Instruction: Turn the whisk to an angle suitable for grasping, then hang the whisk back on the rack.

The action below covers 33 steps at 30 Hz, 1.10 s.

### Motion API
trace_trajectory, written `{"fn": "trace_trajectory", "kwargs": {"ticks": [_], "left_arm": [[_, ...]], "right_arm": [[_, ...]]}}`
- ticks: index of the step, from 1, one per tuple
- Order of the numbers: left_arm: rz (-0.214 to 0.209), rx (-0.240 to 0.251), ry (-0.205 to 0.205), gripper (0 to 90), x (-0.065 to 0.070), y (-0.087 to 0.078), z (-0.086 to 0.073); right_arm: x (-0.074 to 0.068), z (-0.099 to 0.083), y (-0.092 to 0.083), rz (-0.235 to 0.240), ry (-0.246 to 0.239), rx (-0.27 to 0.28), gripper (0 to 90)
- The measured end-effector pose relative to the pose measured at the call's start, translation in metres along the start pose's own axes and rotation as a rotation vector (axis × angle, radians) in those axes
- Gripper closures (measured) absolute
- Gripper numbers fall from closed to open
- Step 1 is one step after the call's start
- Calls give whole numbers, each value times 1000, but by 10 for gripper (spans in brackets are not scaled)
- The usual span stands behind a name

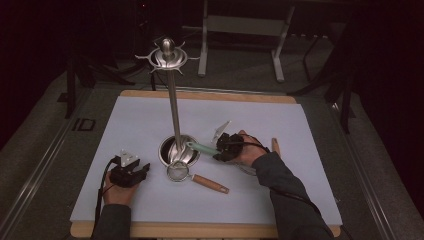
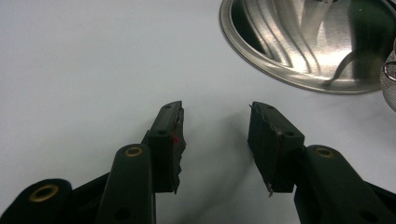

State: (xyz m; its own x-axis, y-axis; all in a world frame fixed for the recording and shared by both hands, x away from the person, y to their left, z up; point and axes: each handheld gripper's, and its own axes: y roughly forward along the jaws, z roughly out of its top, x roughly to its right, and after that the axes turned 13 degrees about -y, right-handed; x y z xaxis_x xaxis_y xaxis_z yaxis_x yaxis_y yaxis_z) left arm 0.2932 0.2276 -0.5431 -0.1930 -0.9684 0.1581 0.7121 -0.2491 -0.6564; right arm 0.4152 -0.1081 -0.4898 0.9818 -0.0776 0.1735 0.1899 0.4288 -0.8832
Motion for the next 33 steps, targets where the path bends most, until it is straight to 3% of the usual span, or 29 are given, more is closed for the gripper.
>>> {"fn": "trace_trajectory", "kwargs": {"ticks": [6,33], "left_arm": [[1,0,0,554,0,0,0],[2,1,1,555,0,0,0]], "right_arm": [[0,1,-19,-28,46,99,692],[-10,11,-60,-123,68,285,693]]}}
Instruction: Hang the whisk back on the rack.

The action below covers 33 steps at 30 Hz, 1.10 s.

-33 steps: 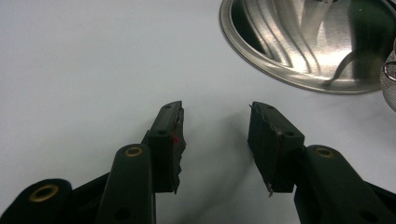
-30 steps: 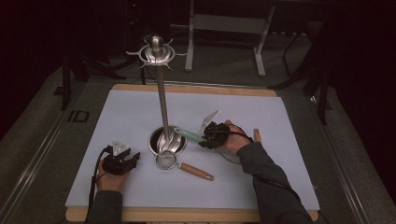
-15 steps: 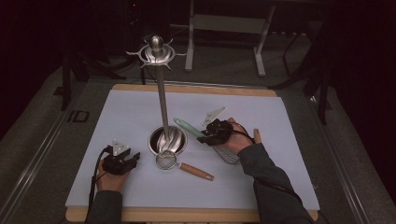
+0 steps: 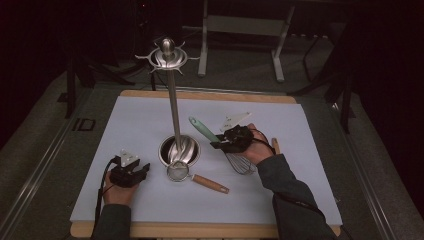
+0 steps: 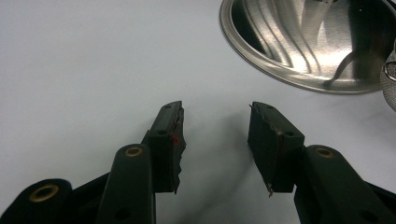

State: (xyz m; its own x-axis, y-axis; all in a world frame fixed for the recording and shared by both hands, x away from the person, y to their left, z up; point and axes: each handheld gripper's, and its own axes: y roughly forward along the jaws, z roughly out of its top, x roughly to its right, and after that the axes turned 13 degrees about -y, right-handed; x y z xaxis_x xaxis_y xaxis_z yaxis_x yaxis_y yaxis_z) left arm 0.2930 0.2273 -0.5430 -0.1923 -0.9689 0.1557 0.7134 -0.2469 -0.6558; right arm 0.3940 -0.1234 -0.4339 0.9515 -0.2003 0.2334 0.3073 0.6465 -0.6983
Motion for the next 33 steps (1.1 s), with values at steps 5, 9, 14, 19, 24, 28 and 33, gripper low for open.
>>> {"fn": "trace_trajectory", "kwargs": {"ticks": [5,9,14,19,24,28,33], "left_arm": [[1,1,1,554,0,0,0],[2,3,0,555,0,0,0],[4,7,0,557,0,-1,0],[4,10,0,558,0,-1,0],[5,11,1,562,0,-1,0],[4,12,0,562,0,-1,-1],[4,13,-1,561,0,-1,-1]], "right_arm": [[0,3,-7,-13,-1,32,693],[-1,5,-15,-23,4,72,693],[-1,8,-25,-37,12,123,693],[-3,13,-34,-61,-3,160,693],[-5,19,-41,-83,-17,199,693],[-8,24,-46,-102,-28,222,693],[-10,30,-52,-120,-35,255,693]]}}
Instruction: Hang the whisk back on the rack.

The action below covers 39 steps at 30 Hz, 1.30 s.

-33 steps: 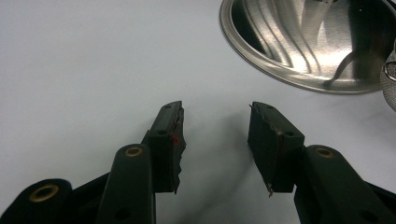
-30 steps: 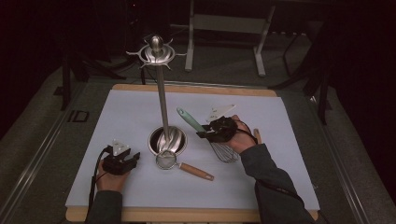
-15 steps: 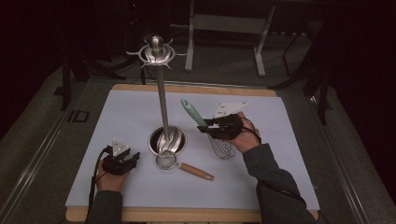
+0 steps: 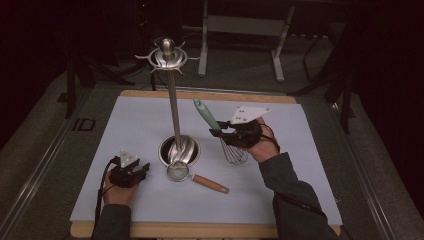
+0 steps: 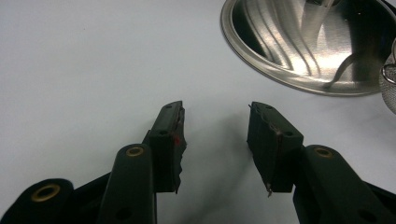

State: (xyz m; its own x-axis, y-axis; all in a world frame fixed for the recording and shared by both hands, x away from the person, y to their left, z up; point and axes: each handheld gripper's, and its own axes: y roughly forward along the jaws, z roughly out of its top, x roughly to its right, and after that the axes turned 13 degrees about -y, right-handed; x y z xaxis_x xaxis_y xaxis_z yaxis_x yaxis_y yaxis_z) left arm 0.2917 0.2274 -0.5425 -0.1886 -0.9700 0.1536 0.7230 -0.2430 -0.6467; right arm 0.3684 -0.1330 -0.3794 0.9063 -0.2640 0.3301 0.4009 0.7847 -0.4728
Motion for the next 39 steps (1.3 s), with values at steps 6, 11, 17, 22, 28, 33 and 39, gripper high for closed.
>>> {"fn": "trace_trajectory", "kwargs": {"ticks": [6,11,17,22,28,33,39], "left_arm": [[0,-2,0,561,0,0,0],[1,-2,1,560,0,0,0],[1,-3,1,560,0,0,0],[0,-3,1,560,0,0,0],[0,-3,1,560,0,0,0],[0,-3,1,560,0,0,0],[0,-3,1,560,0,0,0]], "right_arm": [[1,7,-6,-22,-2,40,693],[2,15,-12,-31,-11,64,693],[3,25,-18,-34,-23,90,693],[4,34,-21,-45,-36,105,693],[5,45,-24,-52,-49,125,693],[7,55,-28,-57,-57,147,692],[7,67,-29,-53,-68,171,692]]}}
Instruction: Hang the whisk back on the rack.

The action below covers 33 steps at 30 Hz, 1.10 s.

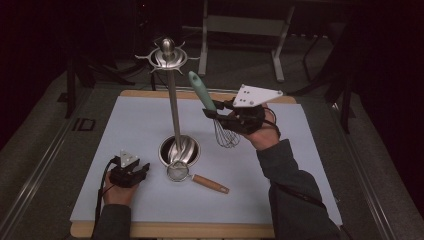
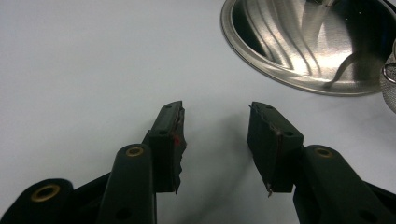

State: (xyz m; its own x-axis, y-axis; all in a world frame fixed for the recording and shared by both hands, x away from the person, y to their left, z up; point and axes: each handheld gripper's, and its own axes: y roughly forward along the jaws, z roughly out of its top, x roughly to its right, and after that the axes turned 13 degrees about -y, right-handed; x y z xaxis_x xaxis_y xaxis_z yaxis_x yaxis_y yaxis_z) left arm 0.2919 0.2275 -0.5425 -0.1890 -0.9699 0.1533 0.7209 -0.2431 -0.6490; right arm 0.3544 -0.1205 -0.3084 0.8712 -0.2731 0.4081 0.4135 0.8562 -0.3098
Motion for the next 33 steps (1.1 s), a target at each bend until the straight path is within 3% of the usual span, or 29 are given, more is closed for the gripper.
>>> {"fn": "trace_trajectory", "kwargs": {"ticks": [13,33], "left_arm": [[-3,-1,-3,559,0,0,0],[-4,-2,-4,558,-1,0,0]], "right_arm": [[-2,15,10,10,-21,5,692],[2,8,31,-1,19,-30,688]]}}
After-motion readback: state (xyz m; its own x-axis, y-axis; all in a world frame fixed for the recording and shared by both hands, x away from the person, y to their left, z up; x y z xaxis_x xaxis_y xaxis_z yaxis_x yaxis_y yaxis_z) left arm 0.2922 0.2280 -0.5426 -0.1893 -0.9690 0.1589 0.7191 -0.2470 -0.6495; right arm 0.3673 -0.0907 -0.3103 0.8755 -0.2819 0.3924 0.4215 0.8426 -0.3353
